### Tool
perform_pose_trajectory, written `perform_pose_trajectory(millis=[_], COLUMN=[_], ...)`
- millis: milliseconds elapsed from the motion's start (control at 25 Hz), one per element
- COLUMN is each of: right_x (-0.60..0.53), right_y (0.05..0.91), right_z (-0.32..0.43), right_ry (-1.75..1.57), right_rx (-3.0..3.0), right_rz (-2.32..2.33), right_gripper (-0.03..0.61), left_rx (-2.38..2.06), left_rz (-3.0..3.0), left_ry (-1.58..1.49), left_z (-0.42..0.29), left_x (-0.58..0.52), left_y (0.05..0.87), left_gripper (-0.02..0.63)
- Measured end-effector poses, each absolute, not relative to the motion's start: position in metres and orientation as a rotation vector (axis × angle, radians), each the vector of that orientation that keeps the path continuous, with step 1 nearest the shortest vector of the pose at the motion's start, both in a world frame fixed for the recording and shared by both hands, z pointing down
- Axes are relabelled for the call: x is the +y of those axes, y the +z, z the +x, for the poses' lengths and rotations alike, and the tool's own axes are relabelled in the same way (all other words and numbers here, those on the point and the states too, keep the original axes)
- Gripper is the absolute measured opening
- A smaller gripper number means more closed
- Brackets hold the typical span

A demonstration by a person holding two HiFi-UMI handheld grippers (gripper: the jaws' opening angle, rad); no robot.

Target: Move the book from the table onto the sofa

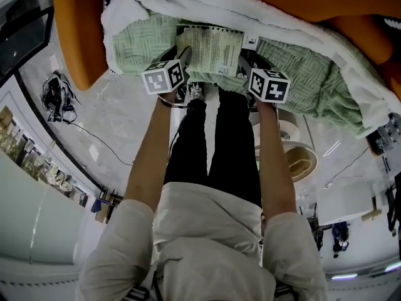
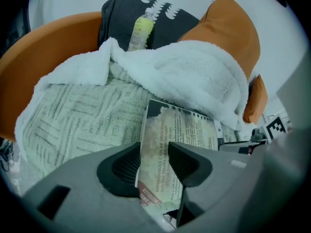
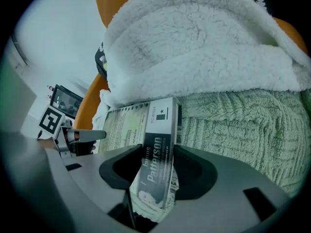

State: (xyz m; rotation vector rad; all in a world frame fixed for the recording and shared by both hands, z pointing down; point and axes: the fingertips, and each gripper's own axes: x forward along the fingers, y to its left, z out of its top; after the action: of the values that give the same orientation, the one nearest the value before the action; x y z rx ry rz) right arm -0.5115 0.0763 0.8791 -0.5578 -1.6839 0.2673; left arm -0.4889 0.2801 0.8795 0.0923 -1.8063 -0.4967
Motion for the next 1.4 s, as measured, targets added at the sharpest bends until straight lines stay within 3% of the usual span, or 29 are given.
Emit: perform_pose_trajectory(millis=[680,1400], right_x=[0.064,0.124], right_y=[0.859,0.641], right_z=[-0.51,-0.451], right_ry=[0.207,0.161], right_rx=[-1.738,-2.086], right_rz=[-0.464,-0.522], right_gripper=[0.195,0.195], left_rx=[-1.935,-2.248], left_rz=[0.233,0.492], left_ry=[-0.557,-0.457], left_z=[-0.489,-0.448], left_x=[0.29,0.273], left_y=[0.862,0.616], left_gripper=[0.176,0.176])
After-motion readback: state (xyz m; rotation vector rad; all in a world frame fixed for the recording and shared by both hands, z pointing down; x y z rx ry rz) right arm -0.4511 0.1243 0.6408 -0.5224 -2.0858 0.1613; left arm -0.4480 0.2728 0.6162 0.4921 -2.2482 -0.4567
